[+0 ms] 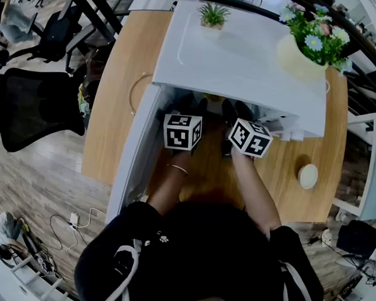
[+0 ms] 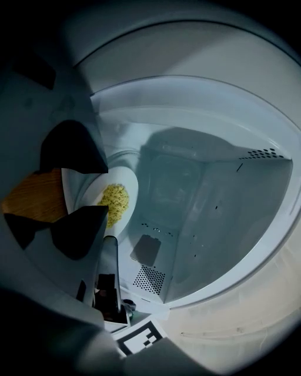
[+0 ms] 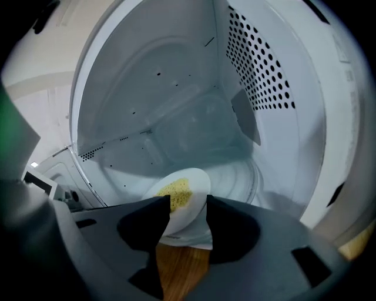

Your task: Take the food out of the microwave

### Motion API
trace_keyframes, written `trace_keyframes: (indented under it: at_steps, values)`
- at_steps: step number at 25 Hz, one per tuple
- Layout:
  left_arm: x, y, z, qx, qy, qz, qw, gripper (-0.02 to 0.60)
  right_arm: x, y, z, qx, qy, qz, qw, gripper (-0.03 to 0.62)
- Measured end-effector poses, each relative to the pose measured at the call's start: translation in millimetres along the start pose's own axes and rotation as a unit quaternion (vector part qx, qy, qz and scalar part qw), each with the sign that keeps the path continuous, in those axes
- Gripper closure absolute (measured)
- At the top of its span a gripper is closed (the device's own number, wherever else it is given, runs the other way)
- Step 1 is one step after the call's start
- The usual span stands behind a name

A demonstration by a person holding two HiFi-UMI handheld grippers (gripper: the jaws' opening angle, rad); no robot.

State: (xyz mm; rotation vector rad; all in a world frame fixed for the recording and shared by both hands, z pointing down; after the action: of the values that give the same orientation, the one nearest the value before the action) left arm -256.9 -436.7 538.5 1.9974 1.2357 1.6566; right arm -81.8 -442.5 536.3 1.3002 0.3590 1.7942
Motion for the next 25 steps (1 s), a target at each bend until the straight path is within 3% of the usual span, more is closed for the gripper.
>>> trace_keyframes:
  at_steps: [20,25]
  values:
    - [19,-20,12,0.044,-0.015,-0.007,0.9989,0.431,26,-28,3,0.000,0.024,-0.013,1.000,0.418]
    - [22,-19,11,0.057,-0.024,-0.014,0.9980,0.431,31,-34,13,-0.004,0.060,-0.002,0.998,0.424]
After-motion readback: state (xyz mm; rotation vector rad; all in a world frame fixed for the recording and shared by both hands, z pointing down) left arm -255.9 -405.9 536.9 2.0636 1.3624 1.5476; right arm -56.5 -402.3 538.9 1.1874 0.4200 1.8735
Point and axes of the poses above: the fingertips, and each gripper's own axes: y forward along the fingers, z to its right, x out of its underside, the point moved 8 cm from there along -y, backward along the fingers, and after that the axes turned 15 degrees about -z, right-handed, at the moved point
